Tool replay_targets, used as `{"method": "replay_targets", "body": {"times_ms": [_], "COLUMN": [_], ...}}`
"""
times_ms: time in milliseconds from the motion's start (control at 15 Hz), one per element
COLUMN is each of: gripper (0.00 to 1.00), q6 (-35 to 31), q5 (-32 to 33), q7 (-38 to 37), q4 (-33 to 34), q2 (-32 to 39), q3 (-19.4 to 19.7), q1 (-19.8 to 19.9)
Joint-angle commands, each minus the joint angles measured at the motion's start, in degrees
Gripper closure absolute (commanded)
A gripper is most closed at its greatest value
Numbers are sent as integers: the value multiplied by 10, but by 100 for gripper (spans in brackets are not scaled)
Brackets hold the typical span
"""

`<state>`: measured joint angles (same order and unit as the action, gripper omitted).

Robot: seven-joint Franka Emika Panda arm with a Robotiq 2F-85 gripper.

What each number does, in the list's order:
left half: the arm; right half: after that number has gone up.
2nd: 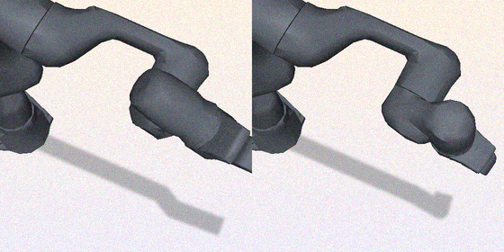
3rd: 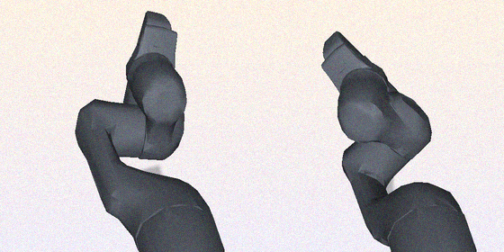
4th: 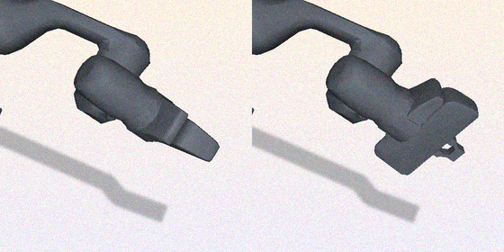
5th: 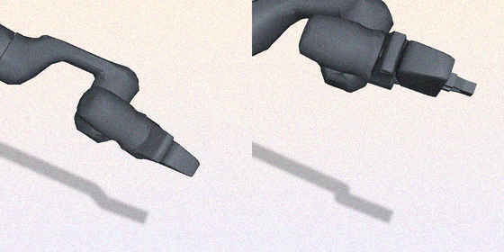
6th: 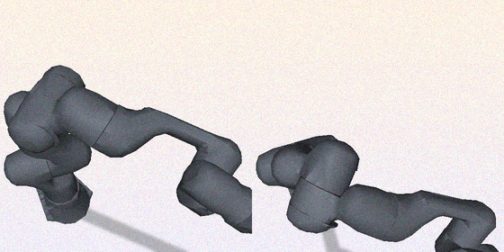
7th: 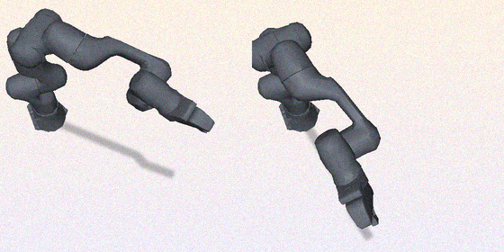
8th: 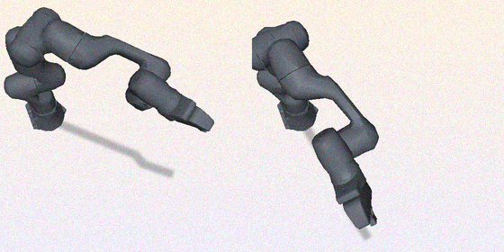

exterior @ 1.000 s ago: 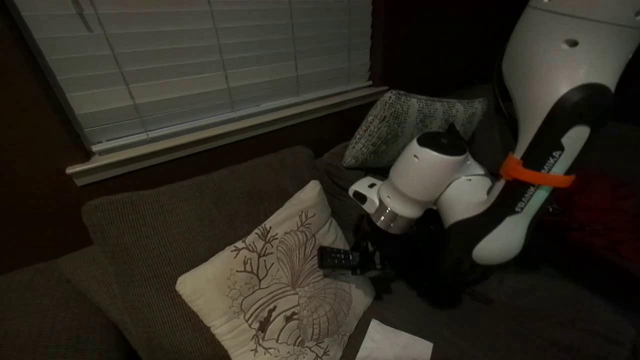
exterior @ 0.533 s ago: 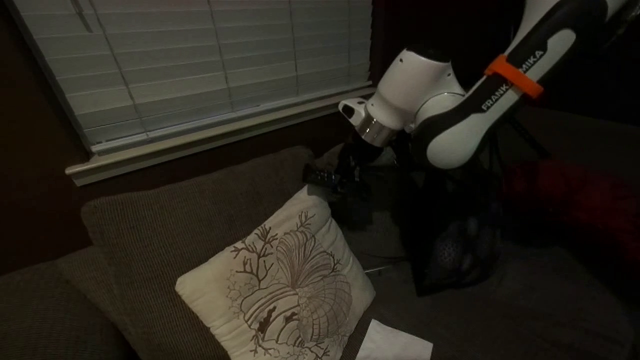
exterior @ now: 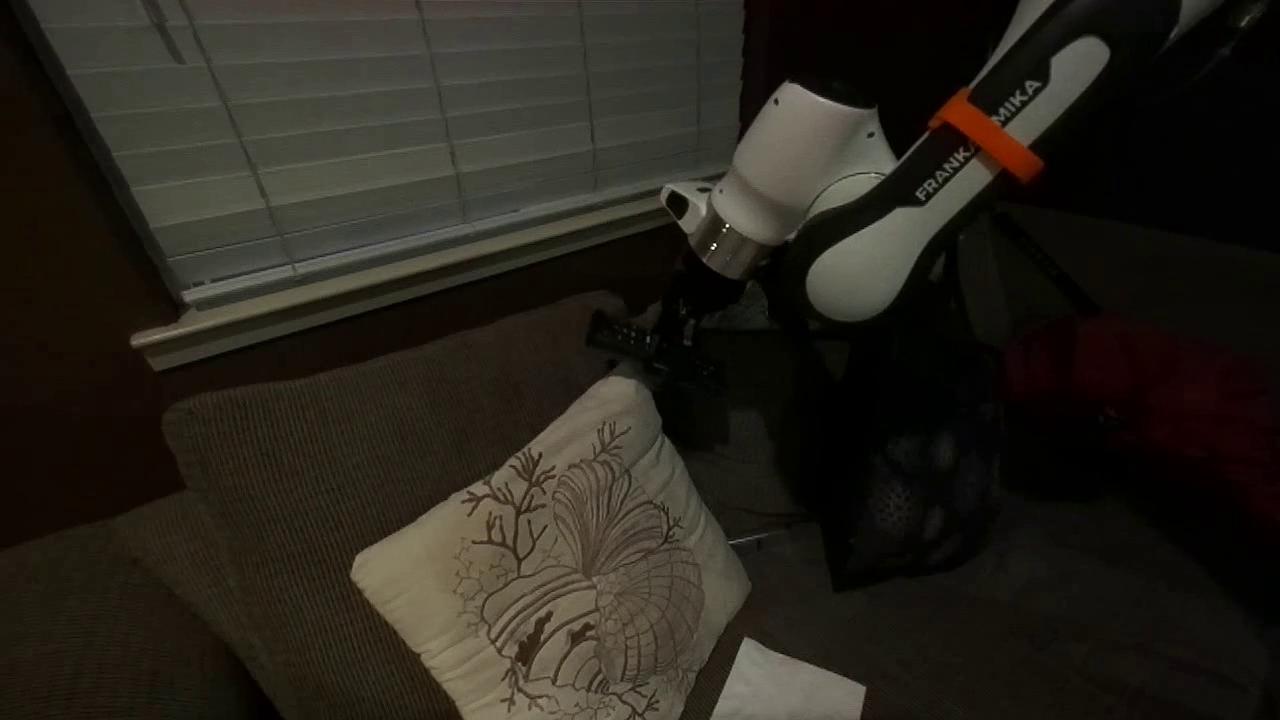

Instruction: Put the remote control on the backrest of the sofa.

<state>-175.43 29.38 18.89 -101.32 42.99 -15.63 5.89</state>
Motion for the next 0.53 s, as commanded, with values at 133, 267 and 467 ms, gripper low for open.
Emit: {"method": "replay_targets", "body": {"times_ms": [133,267,467], "gripper": [72,72,72], "q6": [66,165,265], "q5": [-53,-97,-225], "q7": [63,95,160], "q4": [115,175,274], "q2": [8,20,44], "q3": [-62,-128,-127], "q1": [20,61,49]}}
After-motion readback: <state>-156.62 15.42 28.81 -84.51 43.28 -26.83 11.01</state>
